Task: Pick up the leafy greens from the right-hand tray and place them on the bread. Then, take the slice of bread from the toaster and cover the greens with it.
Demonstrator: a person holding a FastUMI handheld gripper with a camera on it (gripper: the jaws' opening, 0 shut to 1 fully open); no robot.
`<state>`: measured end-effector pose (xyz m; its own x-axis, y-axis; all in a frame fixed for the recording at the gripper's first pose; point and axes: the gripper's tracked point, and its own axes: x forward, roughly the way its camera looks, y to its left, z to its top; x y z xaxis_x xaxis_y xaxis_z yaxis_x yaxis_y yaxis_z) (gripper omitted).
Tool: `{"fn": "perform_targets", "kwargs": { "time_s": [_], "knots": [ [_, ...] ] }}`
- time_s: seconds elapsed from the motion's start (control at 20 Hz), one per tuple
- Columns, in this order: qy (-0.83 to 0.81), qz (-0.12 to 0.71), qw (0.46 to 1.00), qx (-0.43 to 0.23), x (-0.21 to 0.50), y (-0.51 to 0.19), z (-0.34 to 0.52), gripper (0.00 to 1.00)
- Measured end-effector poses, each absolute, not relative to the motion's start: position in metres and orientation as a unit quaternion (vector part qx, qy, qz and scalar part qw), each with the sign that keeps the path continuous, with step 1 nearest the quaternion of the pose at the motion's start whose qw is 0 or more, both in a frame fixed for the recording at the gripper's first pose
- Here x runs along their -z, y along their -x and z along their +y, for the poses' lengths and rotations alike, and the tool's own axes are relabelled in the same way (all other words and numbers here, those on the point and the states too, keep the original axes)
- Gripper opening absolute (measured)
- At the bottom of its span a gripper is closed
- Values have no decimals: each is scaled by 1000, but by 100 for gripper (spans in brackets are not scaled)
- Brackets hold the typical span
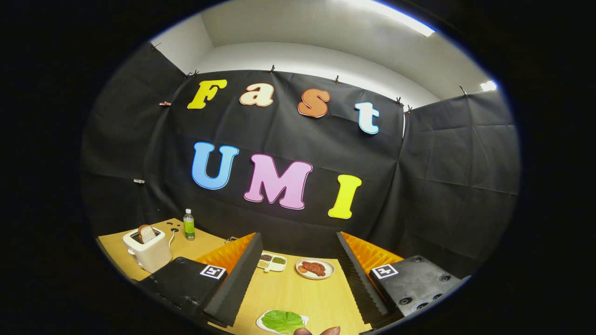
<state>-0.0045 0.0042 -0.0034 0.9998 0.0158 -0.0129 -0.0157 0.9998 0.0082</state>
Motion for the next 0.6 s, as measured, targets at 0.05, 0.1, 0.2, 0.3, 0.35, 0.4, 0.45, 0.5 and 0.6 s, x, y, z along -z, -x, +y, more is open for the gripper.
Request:
{"fn": "perform_targets", "kwargs": {
  "time_s": [0.05, 0.1, 0.2, 0.3, 0.35, 0.4, 0.45, 0.5, 0.6],
  "knots": [
    [-5, 8, 1000, -10, 4, 4, 4, 97],
    [-7, 10, 1000, -11, 6, 3, 4, 97],
    [-10, 16, 1000, -19, 10, 1, 5, 97],
    [-13, 36, 999, -37, 25, -3, 6, 97],
    [-12, 50, 997, -50, 36, -5, 8, 97],
    [-10, 67, 996, -63, 49, -7, 9, 97],
    [-6, 86, 993, -77, 65, -8, 9, 97],
    [-1, 104, 990, -90, 81, -9, 9, 98],
    [9, 144, 983, -113, 117, -9, 10, 98]
  ]
}}
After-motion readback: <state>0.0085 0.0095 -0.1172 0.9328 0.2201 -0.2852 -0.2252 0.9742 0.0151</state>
